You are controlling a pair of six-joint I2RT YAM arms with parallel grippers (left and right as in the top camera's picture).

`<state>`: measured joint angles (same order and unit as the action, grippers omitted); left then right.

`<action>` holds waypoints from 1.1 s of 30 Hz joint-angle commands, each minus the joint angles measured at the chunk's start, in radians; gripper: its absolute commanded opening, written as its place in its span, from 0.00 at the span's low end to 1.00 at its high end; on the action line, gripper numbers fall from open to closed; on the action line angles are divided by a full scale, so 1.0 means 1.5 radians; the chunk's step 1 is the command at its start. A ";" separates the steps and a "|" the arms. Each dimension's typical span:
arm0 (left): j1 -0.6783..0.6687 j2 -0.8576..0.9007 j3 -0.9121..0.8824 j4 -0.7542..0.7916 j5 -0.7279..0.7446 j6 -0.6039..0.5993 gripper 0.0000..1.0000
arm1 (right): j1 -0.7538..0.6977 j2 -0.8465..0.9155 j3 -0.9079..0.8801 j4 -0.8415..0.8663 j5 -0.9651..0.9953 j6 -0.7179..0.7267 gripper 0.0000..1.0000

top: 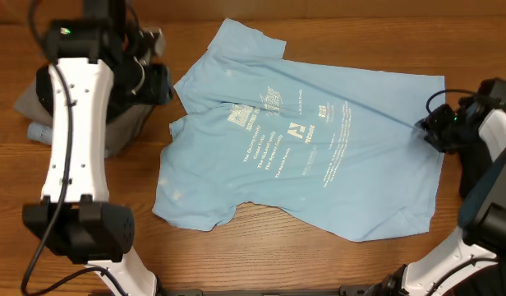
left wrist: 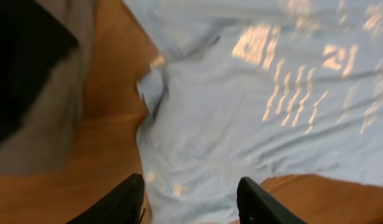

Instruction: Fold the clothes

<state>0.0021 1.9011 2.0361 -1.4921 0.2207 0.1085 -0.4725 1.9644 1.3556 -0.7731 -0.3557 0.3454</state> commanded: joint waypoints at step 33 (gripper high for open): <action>0.202 -0.034 -0.774 0.352 -0.110 -0.336 0.04 | 0.094 -0.246 0.073 -0.247 -0.044 -0.039 0.42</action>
<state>0.2066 1.8027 0.9604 -0.9623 0.2230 -0.4053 -0.3321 1.5970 1.4555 -1.1343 -0.4736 0.2974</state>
